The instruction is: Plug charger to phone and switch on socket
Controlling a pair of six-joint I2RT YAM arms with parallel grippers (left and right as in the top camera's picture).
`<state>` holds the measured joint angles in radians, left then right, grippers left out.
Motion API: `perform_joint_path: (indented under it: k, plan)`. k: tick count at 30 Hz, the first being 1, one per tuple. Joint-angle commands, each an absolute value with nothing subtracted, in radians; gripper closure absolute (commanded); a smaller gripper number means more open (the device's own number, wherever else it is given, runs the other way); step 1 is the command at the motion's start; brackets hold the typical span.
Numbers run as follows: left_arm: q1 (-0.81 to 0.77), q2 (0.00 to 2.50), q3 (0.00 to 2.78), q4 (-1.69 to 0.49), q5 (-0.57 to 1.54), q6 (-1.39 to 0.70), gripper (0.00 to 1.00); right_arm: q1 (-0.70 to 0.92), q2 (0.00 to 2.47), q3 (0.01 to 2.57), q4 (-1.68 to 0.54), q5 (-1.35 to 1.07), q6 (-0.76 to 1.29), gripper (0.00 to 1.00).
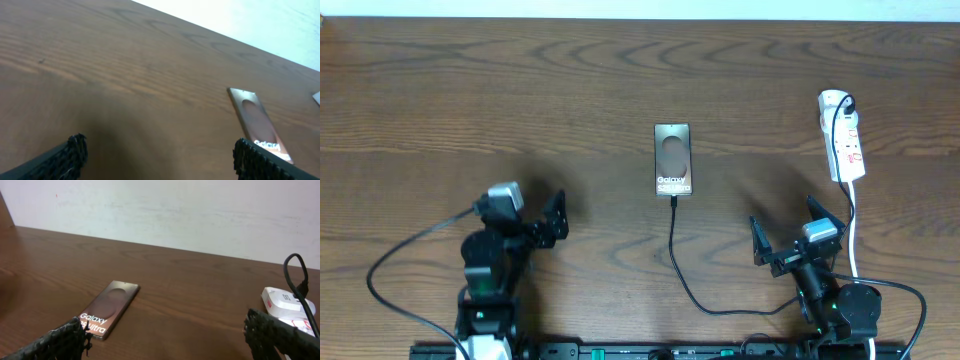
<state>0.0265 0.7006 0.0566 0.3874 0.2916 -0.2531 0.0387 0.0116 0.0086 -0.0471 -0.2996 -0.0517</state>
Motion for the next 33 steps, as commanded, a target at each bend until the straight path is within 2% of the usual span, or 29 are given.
perform_joint_path:
  k: [1, 13, 21, 33]
  plan:
    - [0.032, 0.614, 0.005, 0.365, 0.264, -0.232, 0.06, 0.054, 0.006, 0.006, -0.049, -0.306, -0.038, 0.01]
    - [0.032, 0.26, 0.004, -0.074, 0.094, -0.232, 0.06, 0.054, 0.006, 0.006, -0.049, -0.306, -0.038, 0.01]
    - [0.034, -0.004, 0.004, -0.066, 0.077, -0.082, 0.06, 0.054, 0.006, 0.006, -0.049, -0.306, -0.038, 0.01]
    - [0.035, 0.004, 0.004, -0.067, 0.066, -0.052, 0.06, 0.054, 0.006, 0.006, -0.049, -0.306, -0.038, 0.01]
